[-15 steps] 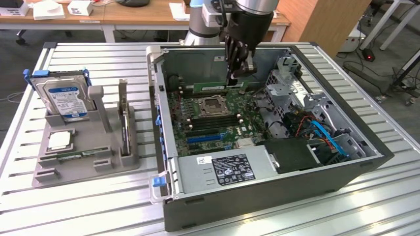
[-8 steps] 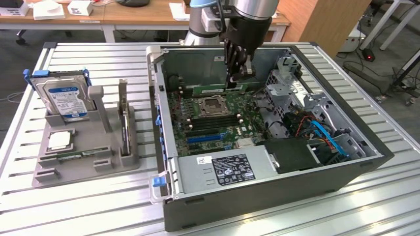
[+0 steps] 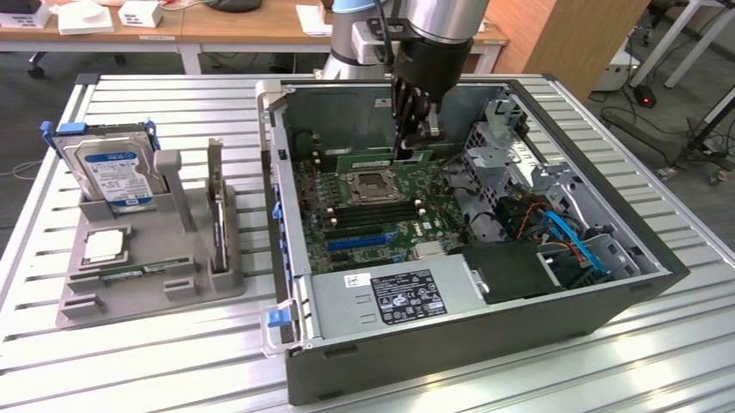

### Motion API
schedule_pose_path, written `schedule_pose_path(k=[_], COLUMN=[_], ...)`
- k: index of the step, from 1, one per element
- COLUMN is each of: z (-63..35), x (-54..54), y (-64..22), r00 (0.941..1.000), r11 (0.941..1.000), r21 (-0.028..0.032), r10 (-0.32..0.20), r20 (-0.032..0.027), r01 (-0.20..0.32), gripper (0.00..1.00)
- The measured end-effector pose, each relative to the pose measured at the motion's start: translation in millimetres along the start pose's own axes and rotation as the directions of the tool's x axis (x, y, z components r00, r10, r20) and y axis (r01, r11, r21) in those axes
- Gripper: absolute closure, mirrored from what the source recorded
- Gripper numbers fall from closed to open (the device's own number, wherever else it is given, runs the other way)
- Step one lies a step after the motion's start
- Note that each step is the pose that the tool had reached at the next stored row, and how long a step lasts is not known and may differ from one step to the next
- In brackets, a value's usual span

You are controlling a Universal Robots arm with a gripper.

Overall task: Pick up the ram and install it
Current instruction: 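Insert the ram into the slot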

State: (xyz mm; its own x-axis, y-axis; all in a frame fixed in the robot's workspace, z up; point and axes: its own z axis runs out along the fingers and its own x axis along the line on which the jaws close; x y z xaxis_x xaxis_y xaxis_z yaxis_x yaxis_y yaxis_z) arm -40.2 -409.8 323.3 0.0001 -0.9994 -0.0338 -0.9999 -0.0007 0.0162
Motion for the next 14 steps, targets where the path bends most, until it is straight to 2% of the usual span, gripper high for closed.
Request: schedule_pose_path(k=[14], z=[19.6], x=[0.7], y=[-0.2], r00=[1.0000], r11=[1.0000], r21=[0.0001], r10=[0.000], r20=[0.0001], r01=[0.000], gripper=[0.89])
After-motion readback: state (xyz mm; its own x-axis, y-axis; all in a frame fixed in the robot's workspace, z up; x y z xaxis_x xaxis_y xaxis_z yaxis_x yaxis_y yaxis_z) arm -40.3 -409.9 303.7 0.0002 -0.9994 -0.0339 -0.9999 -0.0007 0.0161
